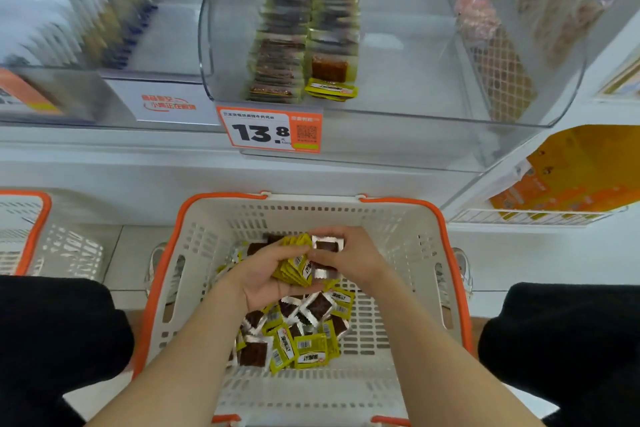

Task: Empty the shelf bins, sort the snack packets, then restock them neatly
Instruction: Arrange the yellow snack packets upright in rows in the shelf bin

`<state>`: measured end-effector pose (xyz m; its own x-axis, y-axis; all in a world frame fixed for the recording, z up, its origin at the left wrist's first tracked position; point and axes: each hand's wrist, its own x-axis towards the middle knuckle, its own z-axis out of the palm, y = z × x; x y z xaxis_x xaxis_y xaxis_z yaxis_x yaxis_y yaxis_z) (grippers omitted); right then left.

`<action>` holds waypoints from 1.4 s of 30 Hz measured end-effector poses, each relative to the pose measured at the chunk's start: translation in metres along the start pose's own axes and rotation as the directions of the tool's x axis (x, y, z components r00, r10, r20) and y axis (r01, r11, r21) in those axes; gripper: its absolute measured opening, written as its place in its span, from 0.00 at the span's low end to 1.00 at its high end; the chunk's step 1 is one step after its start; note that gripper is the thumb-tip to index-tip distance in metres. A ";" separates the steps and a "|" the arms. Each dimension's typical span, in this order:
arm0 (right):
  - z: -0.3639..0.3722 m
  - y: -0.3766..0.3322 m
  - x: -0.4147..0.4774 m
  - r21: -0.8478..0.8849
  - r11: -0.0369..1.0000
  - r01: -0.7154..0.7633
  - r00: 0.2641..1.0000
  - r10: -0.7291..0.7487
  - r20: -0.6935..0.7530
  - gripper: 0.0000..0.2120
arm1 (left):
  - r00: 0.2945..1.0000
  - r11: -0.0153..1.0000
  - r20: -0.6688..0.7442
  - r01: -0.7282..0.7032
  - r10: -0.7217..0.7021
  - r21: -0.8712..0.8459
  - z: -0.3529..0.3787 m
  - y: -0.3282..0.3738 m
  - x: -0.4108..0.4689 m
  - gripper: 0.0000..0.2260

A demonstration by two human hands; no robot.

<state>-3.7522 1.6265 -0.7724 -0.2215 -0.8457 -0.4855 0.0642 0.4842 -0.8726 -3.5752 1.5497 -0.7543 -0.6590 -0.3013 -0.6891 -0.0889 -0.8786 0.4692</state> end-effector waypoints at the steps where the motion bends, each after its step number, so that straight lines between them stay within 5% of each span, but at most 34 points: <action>1: 0.003 -0.006 -0.004 -0.030 1.000 -0.002 0.998 0.000 -0.059 0.16 | 1.000 1.000 0.010 -0.022 0.022 0.015 0.002 0.001 -0.003 0.21; 4: 0.006 -0.018 -0.010 -0.371 0.928 -0.041 0.960 -0.066 -0.271 0.17 | 0.997 0.996 -0.009 -0.071 0.072 0.052 0.002 0.003 -0.007 0.17; 7: 0.008 -0.035 -0.023 -0.595 0.804 -0.005 0.874 -0.286 -0.393 0.13 | 0.991 0.994 -0.081 -0.100 0.103 0.035 0.001 0.002 -0.010 0.14; 9: 0.015 -0.046 -0.030 -0.547 0.819 0.170 0.835 -0.415 -0.361 0.12 | 0.985 0.987 -0.066 -0.160 0.158 -0.031 0.001 0.002 -0.018 0.15; 11: 0.026 -0.059 -0.039 -0.457 0.839 0.296 0.883 -0.423 -0.204 0.10 | 0.973 0.968 -0.038 -0.231 0.228 -0.101 0.003 0.003 -0.027 0.15; 15: 0.037 -0.063 -0.049 -0.352 0.889 0.293 0.955 -0.292 0.056 0.07 | 0.947 0.925 -0.095 -0.322 0.308 -0.204 0.007 0.012 -0.044 0.18; 21: 0.023 -0.091 -0.065 -0.484 0.806 0.341 0.920 -0.392 -0.004 0.16 | 0.946 0.923 -0.032 -0.322 0.323 -0.212 0.020 0.025 -0.063 0.17; 25: 0.015 -0.100 -0.070 -0.476 0.796 0.374 0.916 -0.397 0.056 0.20 | 0.961 0.961 0.044 -0.268 0.271 -0.064 0.026 0.033 -0.072 0.19; 29: 0.014 -0.120 -0.081 -0.596 0.693 0.407 0.910 -0.367 0.195 0.04 | 0.979 0.962 0.105 -0.194 0.177 0.194 0.040 0.047 -0.087 0.21; 33: -0.008 -0.157 -0.099 -0.785 0.539 0.304 0.942 -0.049 0.331 0.09 | 0.974 0.825 0.225 -0.131 0.004 0.550 0.069 0.077 -0.119 0.16; 35: -0.020 -0.181 -0.117 -0.815 0.501 0.291 0.937 0.024 0.349 0.08 | 0.966 0.788 0.258 -0.181 0.030 0.588 0.090 0.094 -0.136 0.13; 39: -0.028 -0.234 -0.153 -0.772 0.427 0.470 0.875 -0.339 0.345 0.11 | 0.919 0.836 0.306 -0.364 0.250 0.410 0.131 0.122 -0.172 0.12; 42: -0.030 -0.260 -0.172 -0.596 0.423 0.682 0.657 -0.712 0.246 0.15 | 0.821 0.821 0.368 -0.531 0.437 0.209 0.161 0.140 -0.192 0.12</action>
<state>-3.7603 1.6527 -0.4600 0.0481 -0.9559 0.2896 -0.7043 -0.2380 -0.6688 -3.5812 1.5444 -0.4677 -0.8547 -0.4946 -0.1576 0.1205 -0.4845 0.8665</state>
